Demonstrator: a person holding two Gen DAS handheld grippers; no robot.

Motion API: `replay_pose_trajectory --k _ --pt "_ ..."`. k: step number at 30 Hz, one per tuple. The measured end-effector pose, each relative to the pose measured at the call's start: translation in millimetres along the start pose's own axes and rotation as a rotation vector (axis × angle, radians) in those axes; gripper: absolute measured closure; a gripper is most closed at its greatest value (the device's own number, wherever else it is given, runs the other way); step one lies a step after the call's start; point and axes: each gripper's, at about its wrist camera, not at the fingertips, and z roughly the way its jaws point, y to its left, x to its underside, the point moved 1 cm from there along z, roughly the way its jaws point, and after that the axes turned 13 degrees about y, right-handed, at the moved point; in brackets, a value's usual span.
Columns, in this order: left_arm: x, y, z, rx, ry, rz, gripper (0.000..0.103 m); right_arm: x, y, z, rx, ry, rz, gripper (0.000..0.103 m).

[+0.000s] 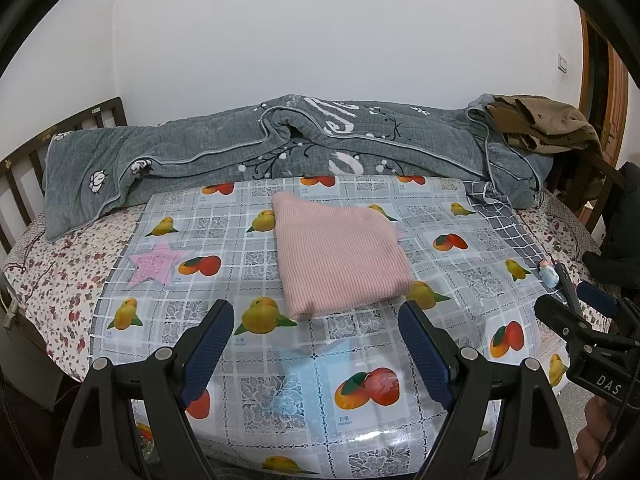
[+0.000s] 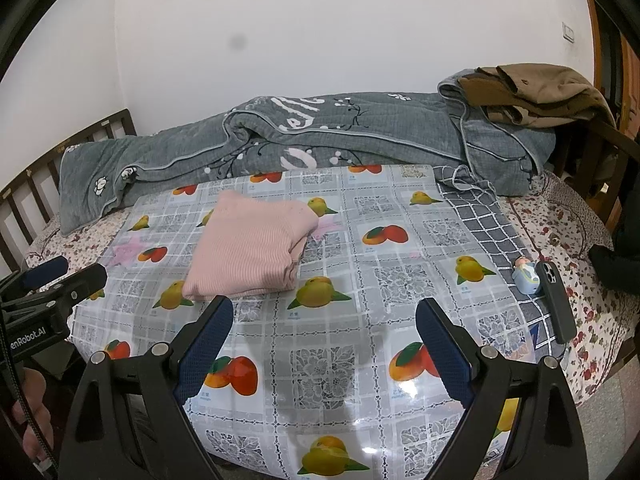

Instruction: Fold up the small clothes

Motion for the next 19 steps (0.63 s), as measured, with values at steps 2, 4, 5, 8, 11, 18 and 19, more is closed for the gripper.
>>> replay_pose_trajectory --k 2,4,5,8,11,18,19 --pt "0.6 0.7 -0.2 0.001 -0.002 0.001 0.020 0.1 -0.1 -0.1 0.000 -0.001 0.000 0.012" --pt "0.8 1.0 -0.3 0.002 -0.002 0.000 0.020 0.2 0.0 -0.1 -0.001 0.000 0.000 0.012" --pt "0.8 0.8 -0.2 0.002 -0.001 0.000 0.020 0.2 0.0 -0.2 -0.001 0.000 0.001 0.012" --pt "0.6 0.8 -0.4 -0.001 -0.002 0.002 0.020 0.3 -0.1 -0.2 -0.001 -0.001 0.002 0.012" --pt "1.2 4.0 -1.1 0.000 -0.001 0.000 0.020 0.0 0.9 0.1 -0.002 0.000 0.000 0.012" --pt "1.1 4.6 -0.8 0.000 -0.002 0.003 0.020 0.4 4.1 -0.8 0.000 0.000 0.002 0.012" --pt "1.4 4.3 -0.8 0.000 -0.003 0.003 0.020 0.0 4.6 -0.3 -0.001 0.001 0.001 0.012"
